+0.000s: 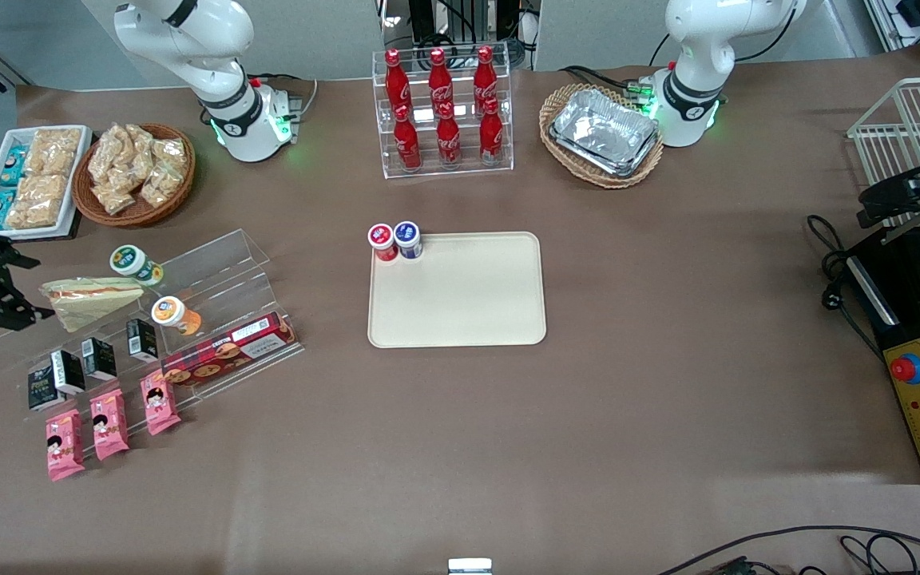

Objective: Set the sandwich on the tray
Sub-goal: 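Close the right gripper on the plastic-wrapped sandwich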

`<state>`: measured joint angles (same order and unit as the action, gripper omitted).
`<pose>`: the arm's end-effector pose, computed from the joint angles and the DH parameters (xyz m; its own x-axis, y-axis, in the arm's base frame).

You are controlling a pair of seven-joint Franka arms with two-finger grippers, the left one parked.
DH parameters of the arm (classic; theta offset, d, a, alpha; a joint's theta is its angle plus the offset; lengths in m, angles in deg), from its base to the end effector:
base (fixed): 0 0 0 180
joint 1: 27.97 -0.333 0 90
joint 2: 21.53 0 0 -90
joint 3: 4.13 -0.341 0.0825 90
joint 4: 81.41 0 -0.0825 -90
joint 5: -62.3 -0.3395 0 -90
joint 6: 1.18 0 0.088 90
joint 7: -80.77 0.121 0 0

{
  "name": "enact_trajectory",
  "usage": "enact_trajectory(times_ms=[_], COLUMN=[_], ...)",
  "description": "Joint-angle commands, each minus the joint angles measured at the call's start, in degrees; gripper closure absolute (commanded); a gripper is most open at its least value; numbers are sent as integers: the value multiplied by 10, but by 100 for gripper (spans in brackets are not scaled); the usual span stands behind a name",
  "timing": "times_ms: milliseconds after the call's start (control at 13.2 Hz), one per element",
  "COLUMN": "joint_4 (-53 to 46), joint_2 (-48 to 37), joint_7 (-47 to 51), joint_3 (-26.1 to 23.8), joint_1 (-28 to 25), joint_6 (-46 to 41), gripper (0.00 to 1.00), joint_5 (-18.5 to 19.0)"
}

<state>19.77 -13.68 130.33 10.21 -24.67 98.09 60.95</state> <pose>0.5190 -0.1554 0.4948 0.3737 -0.9223 -0.0984 -0.9135 -0.3844 0.1332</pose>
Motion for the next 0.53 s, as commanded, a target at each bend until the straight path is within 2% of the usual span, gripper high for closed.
enact_trajectory(times_ms=[0,455], joint_4=[2,79], joint_2=[14,-6], joint_7=[9,5], joint_3=[-4,-3], joint_1=[2,10], joint_6=[14,64], gripper=[0,0], joint_5=[11,17])
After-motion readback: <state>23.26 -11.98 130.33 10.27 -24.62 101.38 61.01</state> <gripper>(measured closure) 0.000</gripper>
